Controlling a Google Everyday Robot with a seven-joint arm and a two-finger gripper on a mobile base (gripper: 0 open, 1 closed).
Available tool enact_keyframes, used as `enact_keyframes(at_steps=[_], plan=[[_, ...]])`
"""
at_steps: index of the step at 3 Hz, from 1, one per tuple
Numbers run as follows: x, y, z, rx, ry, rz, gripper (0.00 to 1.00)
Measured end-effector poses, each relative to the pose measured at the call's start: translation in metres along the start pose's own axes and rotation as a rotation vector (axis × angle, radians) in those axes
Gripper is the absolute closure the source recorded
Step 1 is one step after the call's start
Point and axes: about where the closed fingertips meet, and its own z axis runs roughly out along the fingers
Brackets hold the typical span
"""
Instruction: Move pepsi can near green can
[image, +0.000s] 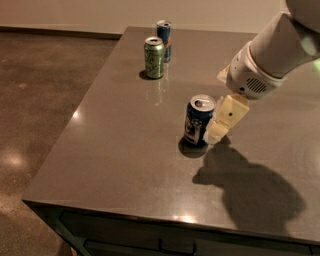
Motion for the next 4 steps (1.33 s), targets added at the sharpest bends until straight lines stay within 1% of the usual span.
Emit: enact_keyframes(at_steps=[2,3,4], plan=[[-0.020,0.008,0.015,-0.012,-0.063,-0.043,0.00],[-0.025,0.010,0.019,-0.025,-0.070,-0.059,0.15],[-0.026,0.008,0.016,-0.030,-0.062,-0.066,0.45]])
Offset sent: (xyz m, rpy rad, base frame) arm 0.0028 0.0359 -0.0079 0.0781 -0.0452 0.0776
